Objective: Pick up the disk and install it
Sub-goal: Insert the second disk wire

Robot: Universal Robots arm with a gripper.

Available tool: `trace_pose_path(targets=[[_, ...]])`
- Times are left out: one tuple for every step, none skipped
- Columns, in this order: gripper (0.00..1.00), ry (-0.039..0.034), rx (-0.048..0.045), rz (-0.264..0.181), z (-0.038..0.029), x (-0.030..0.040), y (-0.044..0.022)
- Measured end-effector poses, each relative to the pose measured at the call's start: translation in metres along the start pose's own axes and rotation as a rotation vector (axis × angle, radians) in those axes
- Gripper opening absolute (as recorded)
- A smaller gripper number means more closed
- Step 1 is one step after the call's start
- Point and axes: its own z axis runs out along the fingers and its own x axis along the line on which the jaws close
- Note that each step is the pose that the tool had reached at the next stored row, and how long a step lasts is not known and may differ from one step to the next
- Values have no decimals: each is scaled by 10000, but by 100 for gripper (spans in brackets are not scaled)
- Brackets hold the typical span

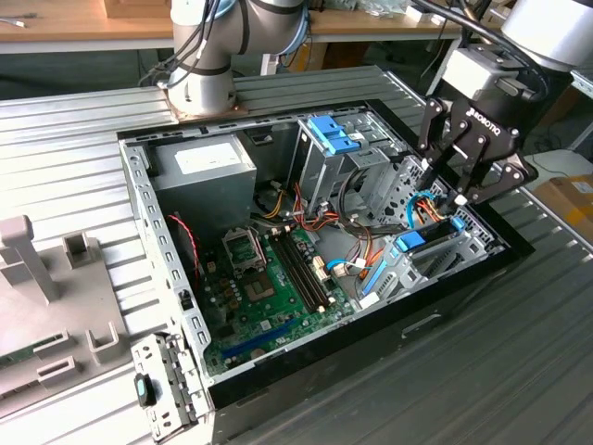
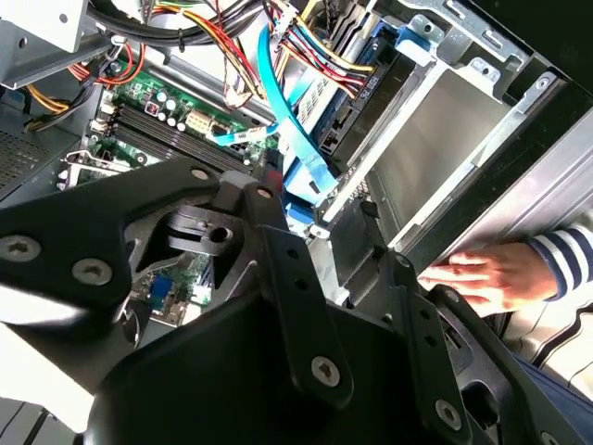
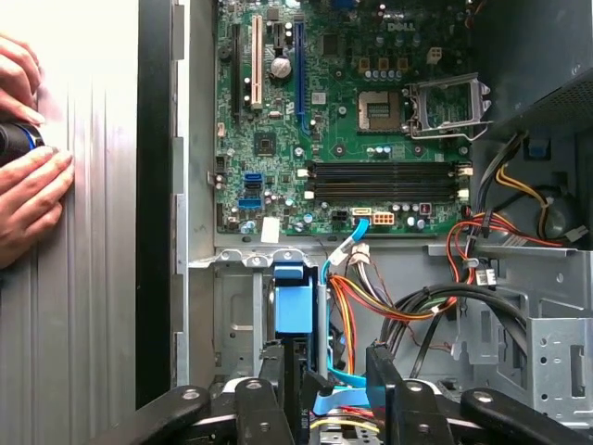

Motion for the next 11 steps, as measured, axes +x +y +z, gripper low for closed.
trace_pose_path(targets=[[40,0,0,0,0,0,0],[40,0,0,0,1,0,0],[34,0,0,0,1,0,0],[34,-1,0,0,1,0,0],[16,-1,0,0,2,0,0],[16,0,0,0,2,0,0],[16,0,0,0,2,0,0],[16,0,0,0,2,0,0],[16,0,0,0,3,0,0],[16,0,0,0,3,0,0],[16,0,0,0,3,0,0]])
